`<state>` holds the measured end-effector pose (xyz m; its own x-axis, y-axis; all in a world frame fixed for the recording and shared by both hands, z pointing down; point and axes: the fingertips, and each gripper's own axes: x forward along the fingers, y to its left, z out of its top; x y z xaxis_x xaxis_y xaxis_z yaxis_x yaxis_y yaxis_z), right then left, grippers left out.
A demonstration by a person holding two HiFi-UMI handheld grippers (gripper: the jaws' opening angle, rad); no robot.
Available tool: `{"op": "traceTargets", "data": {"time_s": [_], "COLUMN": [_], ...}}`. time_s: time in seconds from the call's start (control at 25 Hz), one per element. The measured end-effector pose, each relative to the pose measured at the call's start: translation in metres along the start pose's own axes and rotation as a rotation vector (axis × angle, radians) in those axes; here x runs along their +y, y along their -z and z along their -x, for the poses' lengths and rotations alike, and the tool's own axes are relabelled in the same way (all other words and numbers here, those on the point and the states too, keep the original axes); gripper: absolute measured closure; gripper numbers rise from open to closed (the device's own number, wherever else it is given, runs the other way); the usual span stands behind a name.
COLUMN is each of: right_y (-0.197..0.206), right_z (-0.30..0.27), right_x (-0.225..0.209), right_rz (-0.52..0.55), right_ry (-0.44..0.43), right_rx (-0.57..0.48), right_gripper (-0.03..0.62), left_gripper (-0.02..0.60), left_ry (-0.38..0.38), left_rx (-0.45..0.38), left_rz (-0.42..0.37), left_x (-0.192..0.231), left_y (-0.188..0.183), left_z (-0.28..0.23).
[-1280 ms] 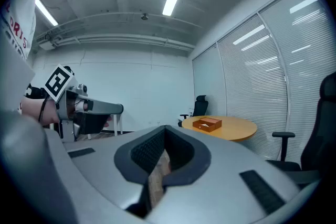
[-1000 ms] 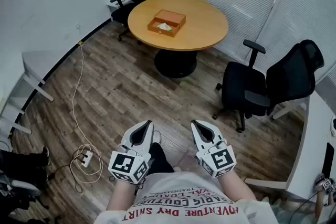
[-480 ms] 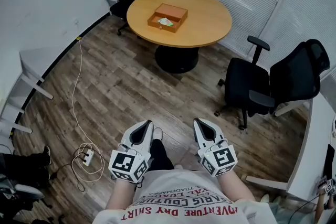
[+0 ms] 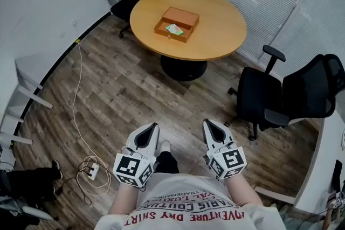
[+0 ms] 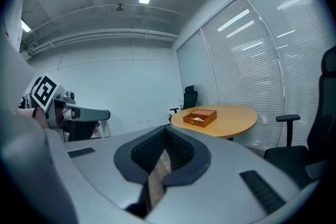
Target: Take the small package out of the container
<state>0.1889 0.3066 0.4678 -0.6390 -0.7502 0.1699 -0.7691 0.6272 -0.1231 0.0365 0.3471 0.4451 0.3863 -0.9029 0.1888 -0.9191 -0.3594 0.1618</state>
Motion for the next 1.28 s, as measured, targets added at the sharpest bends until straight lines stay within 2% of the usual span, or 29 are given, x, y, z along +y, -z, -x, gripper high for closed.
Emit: {"op": "traceTargets", "data": {"time_s": [0.28, 0.56, 0.92, 1.28], "right_y": [-0.025, -0.041, -0.04, -0.049], "right_z": [-0.106, -0.182, -0.24, -0.324], "right_x": [-0.012, -0.011, -0.033, -0.099], "right_rz": [-0.021, -0.018, -0.051, -0.059], "right_ry": [0.037, 0.059, 0.072, 0.048], "right_rx": [0.013, 0.038, 0.082, 0.088], "right_gripper": [0.588, 0.588, 0.588, 0.586], "left_gripper": [0.569, 0.569, 0.571, 0.569], "left_ry": [0.024, 0.01, 0.027, 0.002], "left_rx": [-0.003, 0.009, 0.042, 0.055], "left_rz": [-0.019, -0.018, 0.0, 0.012], "left_x": [0.09, 0.166, 0.209, 0.248], "left_y": [-0.04, -0.063, -0.067, -0.076], "left_z": [-0.06, -0.088, -0.136, -0.225]}}
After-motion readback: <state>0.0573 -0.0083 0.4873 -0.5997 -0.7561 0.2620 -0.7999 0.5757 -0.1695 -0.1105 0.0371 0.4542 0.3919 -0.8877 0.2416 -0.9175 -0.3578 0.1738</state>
